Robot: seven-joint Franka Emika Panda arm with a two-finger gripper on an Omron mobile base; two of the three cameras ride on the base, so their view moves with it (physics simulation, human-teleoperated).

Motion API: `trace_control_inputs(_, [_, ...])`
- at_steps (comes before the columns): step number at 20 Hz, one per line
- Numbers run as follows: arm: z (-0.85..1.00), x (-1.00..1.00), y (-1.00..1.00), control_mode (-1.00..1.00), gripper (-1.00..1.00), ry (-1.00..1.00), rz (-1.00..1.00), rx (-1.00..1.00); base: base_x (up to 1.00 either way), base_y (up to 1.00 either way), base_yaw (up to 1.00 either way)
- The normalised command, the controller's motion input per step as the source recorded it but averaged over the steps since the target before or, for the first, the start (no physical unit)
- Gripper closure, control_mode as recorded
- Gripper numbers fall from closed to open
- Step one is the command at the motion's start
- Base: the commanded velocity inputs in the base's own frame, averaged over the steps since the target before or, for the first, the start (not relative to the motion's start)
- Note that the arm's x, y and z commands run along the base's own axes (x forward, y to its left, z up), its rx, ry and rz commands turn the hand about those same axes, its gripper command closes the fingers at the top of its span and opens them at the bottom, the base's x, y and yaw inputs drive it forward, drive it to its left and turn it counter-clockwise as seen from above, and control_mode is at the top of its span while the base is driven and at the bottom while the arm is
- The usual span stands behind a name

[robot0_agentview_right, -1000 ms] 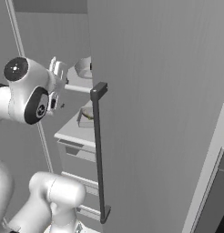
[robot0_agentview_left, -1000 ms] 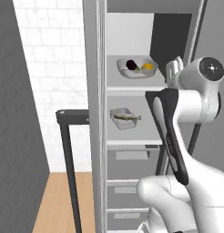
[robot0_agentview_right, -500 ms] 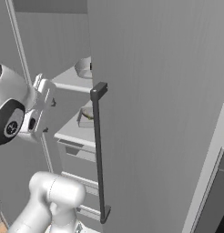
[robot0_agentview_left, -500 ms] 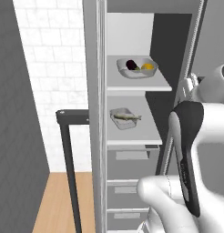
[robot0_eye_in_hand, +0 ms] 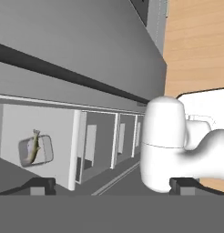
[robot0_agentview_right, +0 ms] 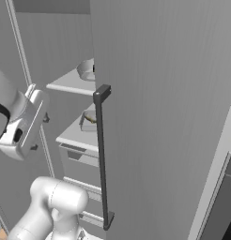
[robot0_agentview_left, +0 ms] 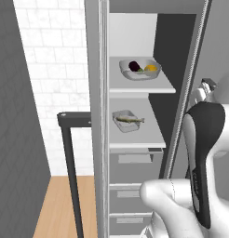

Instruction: Take the meat container that has the fish and place it on the second highest rack of the freezer. Then take the vegetable container that has the lemon and eggplant and place it on the highest rack of the freezer.

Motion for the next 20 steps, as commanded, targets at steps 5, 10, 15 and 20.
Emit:
trace_control_inputs(5, [-0.28, 0.00, 0.03, -1.00, -1.00, 0.17, 0.00, 0.00, 0.00, 0.00, 0.00])
trace_control_inputs(10, [-0.48, 0.00, 0.15, -1.00, -1.00, 0.03, 0.00, 0.00, 0.00, 0.00, 0.00])
trace_control_inputs(15, [-0.35, 0.00, 0.01, -1.00, -1.00, -0.03, 0.00, 0.00, 0.00, 0.00, 0.00])
trace_control_inputs(20, [-0.18, 0.30, 0.00, -1.00, -1.00, -0.03, 0.00, 0.00, 0.00, 0.00, 0.00])
